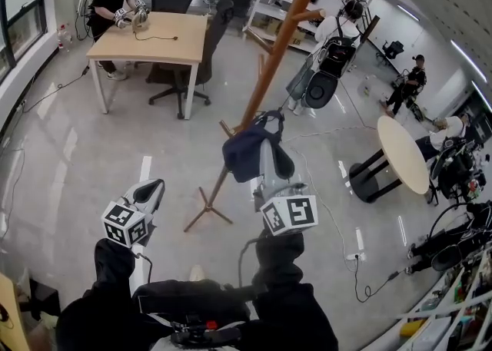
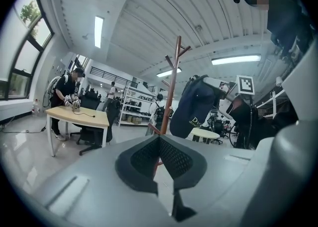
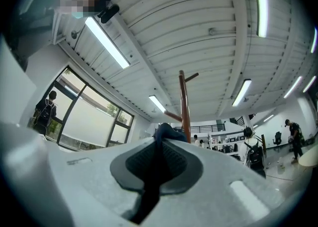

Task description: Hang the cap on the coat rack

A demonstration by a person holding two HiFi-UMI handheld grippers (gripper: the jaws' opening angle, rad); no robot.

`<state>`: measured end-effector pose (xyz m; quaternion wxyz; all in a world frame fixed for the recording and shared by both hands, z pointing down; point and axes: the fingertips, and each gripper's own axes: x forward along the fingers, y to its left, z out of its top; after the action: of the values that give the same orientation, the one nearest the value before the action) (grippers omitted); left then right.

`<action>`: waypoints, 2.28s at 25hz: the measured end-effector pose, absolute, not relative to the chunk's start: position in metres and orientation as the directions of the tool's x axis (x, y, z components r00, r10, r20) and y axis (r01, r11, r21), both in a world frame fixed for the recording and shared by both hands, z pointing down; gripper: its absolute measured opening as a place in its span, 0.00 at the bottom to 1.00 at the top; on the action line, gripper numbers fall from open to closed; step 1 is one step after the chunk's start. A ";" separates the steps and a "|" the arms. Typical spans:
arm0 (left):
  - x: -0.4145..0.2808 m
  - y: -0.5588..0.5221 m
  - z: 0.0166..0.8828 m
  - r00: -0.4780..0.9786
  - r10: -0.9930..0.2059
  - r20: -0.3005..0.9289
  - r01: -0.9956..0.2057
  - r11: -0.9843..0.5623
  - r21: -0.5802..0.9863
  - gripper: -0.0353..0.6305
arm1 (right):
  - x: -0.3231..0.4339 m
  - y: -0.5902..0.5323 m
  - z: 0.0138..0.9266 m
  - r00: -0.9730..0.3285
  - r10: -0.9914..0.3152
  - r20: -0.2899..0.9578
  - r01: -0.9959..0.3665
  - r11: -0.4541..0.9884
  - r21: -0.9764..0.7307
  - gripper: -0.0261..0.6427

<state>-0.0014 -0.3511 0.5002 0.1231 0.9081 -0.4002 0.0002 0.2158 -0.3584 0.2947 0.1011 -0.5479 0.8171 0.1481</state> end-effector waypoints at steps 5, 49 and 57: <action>-0.002 -0.353 0.500 0.678 -0.729 0.098 -0.728 -0.647 0.224 0.06 | 0.217 -0.363 0.258 -0.380 -0.842 -0.382 -0.925 0.346 0.159 0.05; -0.006 -0.365 0.505 0.659 -0.745 0.106 -0.744 -0.625 0.234 0.06 | 0.205 -0.393 0.095 -0.431 -0.716 -0.549 -0.900 0.303 0.312 0.05; -0.002 -0.368 0.507 0.663 -0.742 0.104 -0.741 -0.629 0.235 0.06 | 0.209 -0.395 0.080 -0.422 -0.699 -0.577 -0.906 0.293 0.307 0.05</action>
<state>-0.0018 -0.3679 0.5068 0.1294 0.9025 -0.4108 -0.0012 0.2092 -0.3945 0.0805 0.1692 -0.5105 0.7859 0.3051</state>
